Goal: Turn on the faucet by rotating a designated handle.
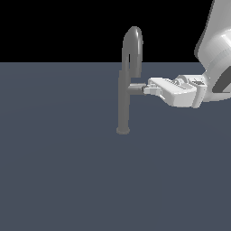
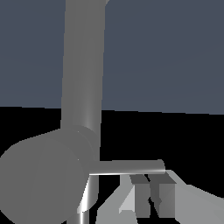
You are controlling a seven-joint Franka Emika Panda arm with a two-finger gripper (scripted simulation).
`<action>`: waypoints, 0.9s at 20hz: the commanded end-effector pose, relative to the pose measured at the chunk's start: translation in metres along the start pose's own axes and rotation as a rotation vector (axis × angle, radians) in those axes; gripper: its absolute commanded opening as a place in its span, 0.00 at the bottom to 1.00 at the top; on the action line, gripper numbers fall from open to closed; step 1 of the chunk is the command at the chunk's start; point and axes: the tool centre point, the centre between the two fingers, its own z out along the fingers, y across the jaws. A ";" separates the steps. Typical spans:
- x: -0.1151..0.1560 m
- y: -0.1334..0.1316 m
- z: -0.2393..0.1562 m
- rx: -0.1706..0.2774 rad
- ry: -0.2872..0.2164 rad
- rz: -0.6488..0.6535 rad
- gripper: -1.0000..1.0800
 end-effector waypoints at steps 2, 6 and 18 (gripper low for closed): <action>0.006 -0.001 0.000 0.001 -0.001 0.004 0.00; 0.027 -0.003 0.000 0.003 -0.002 0.019 0.00; 0.037 -0.021 0.000 -0.004 -0.004 0.001 0.00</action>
